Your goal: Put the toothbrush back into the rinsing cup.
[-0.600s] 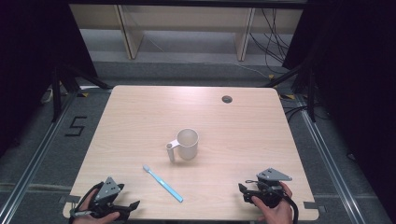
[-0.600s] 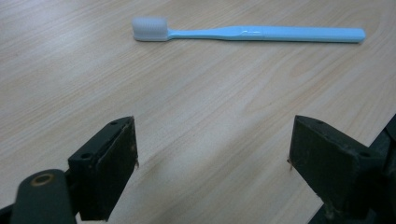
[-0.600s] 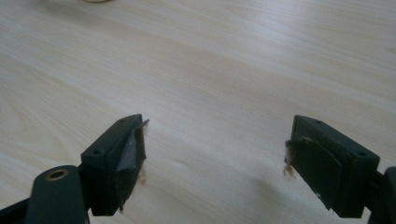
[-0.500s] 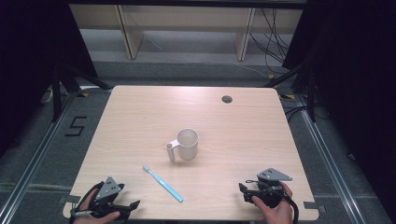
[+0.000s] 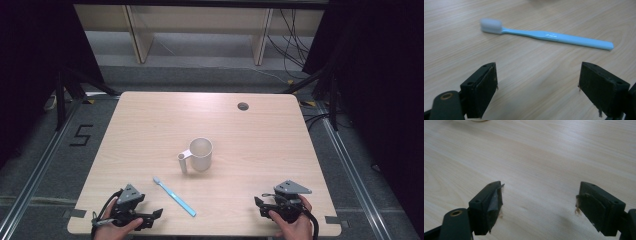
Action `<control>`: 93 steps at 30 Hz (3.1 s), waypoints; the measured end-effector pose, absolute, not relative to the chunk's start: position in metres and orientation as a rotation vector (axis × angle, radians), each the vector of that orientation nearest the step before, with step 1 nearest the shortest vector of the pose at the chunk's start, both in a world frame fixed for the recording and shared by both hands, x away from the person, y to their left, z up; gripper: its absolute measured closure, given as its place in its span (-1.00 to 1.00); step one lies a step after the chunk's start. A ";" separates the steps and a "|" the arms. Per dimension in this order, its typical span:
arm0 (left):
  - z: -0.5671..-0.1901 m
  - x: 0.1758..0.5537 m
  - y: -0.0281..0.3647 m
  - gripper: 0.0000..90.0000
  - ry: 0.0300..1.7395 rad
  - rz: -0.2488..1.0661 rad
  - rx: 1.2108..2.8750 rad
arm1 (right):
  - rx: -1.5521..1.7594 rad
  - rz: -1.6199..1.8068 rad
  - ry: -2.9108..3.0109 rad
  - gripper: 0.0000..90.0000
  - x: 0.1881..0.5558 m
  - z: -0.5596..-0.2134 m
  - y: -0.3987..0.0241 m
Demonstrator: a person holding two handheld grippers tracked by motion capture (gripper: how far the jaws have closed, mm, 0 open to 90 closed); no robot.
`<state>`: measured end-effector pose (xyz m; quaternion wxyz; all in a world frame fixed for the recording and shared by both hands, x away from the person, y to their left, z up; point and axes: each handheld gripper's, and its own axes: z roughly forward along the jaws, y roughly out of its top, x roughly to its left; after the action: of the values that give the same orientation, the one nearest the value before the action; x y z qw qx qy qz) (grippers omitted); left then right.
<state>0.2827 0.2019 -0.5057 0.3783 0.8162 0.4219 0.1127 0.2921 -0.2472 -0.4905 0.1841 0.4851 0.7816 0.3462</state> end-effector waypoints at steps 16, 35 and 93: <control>-0.497 0.311 0.156 -0.67 1.097 0.305 2.116 | 1.339 0.995 2.228 -0.52 0.293 -0.490 -0.246; -0.499 0.319 0.134 -0.65 1.100 0.406 2.170 | 1.306 1.009 2.230 -0.51 0.294 -0.492 -0.247; -0.498 0.311 0.101 0.99 0.780 0.339 2.254 | 1.310 1.004 2.265 -0.49 0.294 -0.491 -0.247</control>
<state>0.3110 0.1007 -0.4976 0.3581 0.8736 0.3023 0.1312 0.2936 -0.2465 -0.4908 0.1688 0.4607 0.7966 0.3530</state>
